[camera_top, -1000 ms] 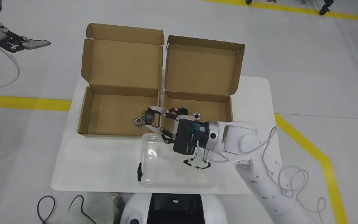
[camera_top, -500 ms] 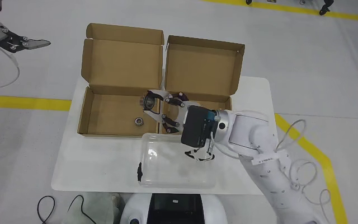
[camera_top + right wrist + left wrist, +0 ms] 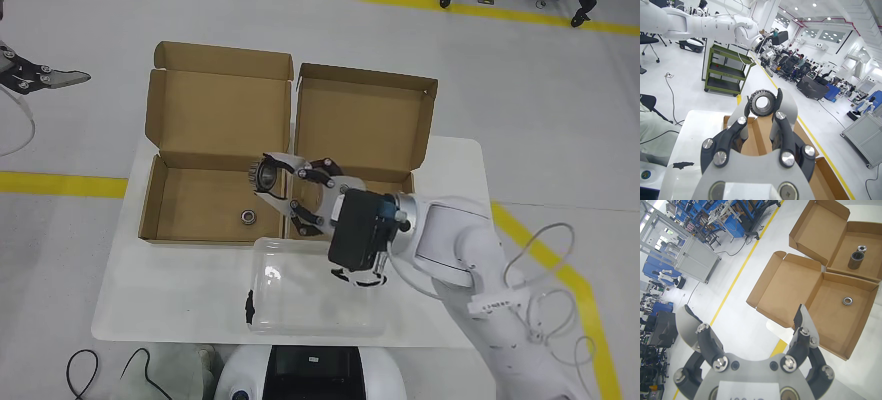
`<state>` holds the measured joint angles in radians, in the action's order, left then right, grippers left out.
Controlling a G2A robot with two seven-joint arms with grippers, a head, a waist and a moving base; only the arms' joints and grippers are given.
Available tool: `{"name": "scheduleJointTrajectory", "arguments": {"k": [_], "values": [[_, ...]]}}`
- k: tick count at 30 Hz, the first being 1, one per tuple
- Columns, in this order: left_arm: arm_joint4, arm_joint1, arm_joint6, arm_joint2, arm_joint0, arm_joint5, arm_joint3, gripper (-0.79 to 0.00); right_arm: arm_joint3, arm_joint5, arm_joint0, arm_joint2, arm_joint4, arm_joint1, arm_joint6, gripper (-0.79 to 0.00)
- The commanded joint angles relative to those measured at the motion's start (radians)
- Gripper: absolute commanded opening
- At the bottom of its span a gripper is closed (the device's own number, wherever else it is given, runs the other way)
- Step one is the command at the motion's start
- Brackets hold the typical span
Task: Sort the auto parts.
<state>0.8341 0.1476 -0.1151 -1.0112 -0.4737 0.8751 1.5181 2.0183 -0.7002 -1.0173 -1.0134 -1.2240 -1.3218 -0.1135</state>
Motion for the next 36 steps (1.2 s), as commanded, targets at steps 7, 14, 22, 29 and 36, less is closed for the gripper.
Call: {"name": "scheduleJointTrajectory", "arguments": {"k": [7, 14, 22, 29, 36], "values": [[0.0, 0.0, 0.0, 0.0, 0.0, 0.0, 0.0, 0.0, -0.011, 0.003, -0.012, 0.023, -0.053, 0.002, 0.021, -0.785], [0.0, 0.0, 0.0, 0.0, 0.0, 0.0, 0.0, 0.0, -0.122, 0.002, 0.002, 0.082, -0.08, -0.004, 0.015, -0.785], [0.0, 0.0, 0.0, 0.0, 0.0, 0.0, 0.0, 0.0, -0.261, 0.056, 0.019, 0.155, -0.113, -0.019, 0.006, -0.785], [0.0, 0.0, 0.0, 0.0, 0.0, 0.0, 0.0, 0.0, -0.394, 0.107, 0.063, 0.225, -0.109, -0.043, -0.042, -0.785], [0.0, 0.0, 0.0, 0.0, 0.0, 0.0, 0.0, 0.0, -0.542, 0.145, 0.127, 0.304, -0.073, -0.08, -0.073, -0.785]]}}
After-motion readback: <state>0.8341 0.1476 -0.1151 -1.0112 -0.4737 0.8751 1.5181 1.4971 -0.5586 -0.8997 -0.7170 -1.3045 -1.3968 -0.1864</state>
